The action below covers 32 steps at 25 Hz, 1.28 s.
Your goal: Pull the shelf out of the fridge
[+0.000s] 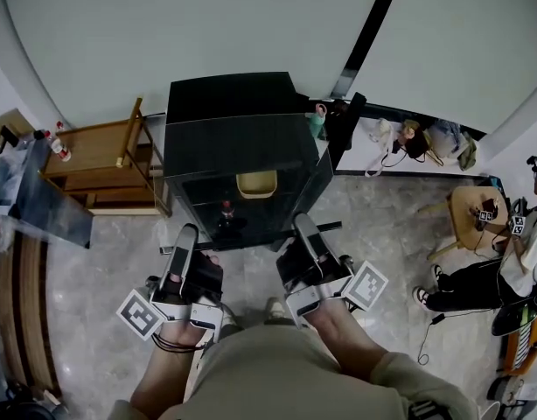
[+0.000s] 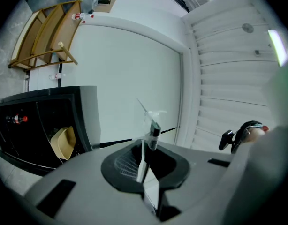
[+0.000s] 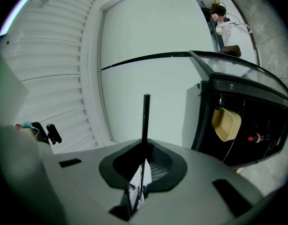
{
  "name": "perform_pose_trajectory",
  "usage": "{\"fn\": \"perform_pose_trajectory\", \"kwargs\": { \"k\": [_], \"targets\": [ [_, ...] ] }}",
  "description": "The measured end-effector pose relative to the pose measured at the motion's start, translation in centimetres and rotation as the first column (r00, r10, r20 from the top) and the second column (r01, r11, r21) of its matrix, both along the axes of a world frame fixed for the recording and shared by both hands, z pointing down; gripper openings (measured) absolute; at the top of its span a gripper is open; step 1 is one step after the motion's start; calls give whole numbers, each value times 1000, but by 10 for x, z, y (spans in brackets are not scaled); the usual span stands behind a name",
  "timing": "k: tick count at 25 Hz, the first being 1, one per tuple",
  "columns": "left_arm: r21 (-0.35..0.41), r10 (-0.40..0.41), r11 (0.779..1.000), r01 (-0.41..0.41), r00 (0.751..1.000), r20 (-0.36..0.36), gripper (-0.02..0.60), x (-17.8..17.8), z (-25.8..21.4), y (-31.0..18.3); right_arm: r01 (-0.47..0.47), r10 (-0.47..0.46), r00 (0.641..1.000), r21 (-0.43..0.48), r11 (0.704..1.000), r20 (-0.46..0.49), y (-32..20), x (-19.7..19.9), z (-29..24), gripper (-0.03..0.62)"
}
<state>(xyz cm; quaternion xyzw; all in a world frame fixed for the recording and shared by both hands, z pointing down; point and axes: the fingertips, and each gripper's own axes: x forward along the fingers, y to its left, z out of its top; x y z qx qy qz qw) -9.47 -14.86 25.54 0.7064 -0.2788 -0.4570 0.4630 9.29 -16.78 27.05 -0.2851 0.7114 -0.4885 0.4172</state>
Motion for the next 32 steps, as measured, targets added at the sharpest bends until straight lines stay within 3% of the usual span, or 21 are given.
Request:
{"fn": "perform_pose_trajectory", "kwargs": {
  "k": [6,12,22,32],
  "targets": [
    [46,-1,999,3,1000,-27,14,-1,-30,-8,6,-2,999,91,996,-39,-9,0,-46,8],
    [90,-5,996,9,999,-38,14,-3,-44,-11,24,-17,998,128,992,-61,-12,-3,-61,8],
    [0,-3,1000,3,1000,-30,21,-2,-11,-12,26,-21,994,45,999,-107,-13,-2,-23,14],
    [-96,-1,995,0,1000,-16,22,-4,25,-12,32,-38,995,-73,997,-91,-12,-5,21,14]
  ]
}}
